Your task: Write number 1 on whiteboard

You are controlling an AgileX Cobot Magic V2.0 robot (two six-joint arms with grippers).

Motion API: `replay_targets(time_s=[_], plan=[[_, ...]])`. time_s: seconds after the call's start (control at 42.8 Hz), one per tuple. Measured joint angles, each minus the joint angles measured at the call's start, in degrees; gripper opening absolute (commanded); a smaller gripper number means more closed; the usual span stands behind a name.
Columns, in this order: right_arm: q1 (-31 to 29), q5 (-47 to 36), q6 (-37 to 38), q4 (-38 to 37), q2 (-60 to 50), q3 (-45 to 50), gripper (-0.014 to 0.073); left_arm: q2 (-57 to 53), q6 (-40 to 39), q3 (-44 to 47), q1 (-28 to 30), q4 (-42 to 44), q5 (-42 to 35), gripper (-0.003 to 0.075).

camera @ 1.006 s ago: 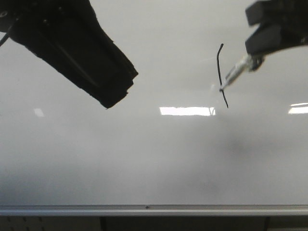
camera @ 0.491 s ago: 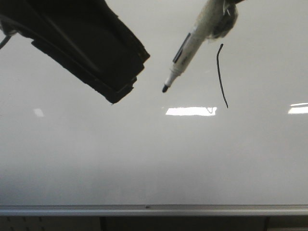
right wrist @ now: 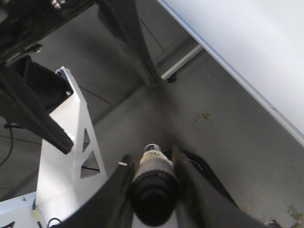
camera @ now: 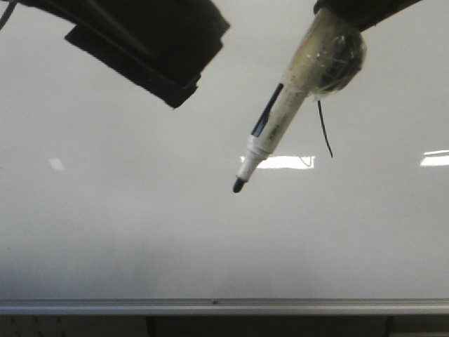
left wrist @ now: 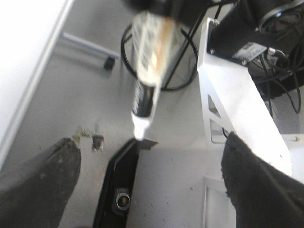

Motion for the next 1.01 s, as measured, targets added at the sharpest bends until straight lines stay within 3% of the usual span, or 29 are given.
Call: replay_targets(time_s=[0.187, 0.491, 0.749, 1.006], plan=[[0.0, 1.2, -1.8, 5.3, 0.2, -0.1, -0.0062, 0.0, 6.1, 0.0, 0.0, -4.3, -0.5, 0.0588], [0.0, 3.1, -5.2, 11.7, 0.2, -0.2, -0.0062, 0.0, 7.7, 0.0, 0.0, -5.6, -0.5, 0.0542], [0.0, 3.4, -6.3, 13.9, 0.2, -0.2, -0.0062, 0.0, 7.7, 0.0, 0.0, -5.7, 1.6, 0.0323], [0.0, 3.3, -6.7, 14.0, 0.2, -0.2, -0.0062, 0.0, 7.7, 0.0, 0.0, -6.0, 4.5, -0.0013]])
